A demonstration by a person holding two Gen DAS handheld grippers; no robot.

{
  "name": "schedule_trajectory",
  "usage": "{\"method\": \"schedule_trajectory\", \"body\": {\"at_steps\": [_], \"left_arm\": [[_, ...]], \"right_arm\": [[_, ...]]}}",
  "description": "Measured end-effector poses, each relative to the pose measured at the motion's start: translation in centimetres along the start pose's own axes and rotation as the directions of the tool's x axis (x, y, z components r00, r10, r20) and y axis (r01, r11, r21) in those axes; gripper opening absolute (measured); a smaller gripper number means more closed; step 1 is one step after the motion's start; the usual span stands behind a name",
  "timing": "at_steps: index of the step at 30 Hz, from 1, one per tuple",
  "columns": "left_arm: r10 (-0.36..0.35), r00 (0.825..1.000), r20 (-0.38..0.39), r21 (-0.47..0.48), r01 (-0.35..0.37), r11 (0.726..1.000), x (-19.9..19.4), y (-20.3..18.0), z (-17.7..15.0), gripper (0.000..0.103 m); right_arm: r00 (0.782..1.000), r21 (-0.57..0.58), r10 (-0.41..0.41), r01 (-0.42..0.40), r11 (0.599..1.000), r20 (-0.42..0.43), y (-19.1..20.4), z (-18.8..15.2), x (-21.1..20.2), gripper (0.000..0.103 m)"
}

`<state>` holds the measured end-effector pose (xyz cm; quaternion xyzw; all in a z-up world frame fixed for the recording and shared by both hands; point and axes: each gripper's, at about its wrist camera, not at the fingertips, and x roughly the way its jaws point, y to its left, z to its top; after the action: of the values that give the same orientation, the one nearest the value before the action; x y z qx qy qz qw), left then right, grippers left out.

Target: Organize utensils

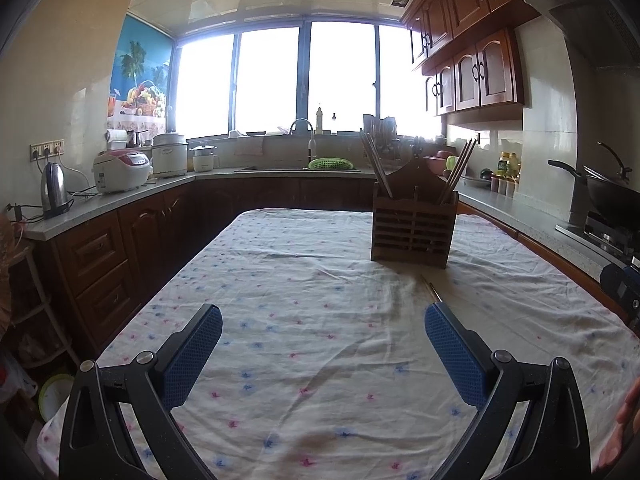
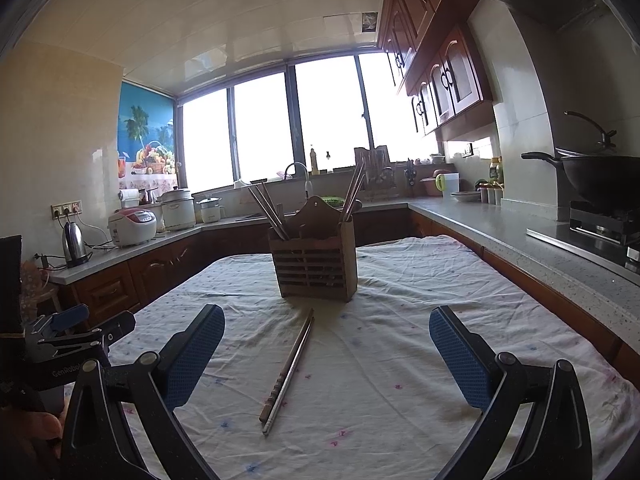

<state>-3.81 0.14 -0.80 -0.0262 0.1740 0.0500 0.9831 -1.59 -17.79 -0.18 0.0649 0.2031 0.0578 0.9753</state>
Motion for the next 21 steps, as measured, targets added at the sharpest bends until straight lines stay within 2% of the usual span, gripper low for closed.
{"method": "schedule_trajectory", "body": {"at_steps": [21], "left_arm": [[0.011, 1.0, -0.01, -0.002, -0.011, 1.0, -0.04, -0.45, 0.03, 0.102]], "right_arm": [[1.0, 0.005, 0.005, -0.005, 1.0, -0.007, -0.02, 0.12, 0.19, 0.103]]}}
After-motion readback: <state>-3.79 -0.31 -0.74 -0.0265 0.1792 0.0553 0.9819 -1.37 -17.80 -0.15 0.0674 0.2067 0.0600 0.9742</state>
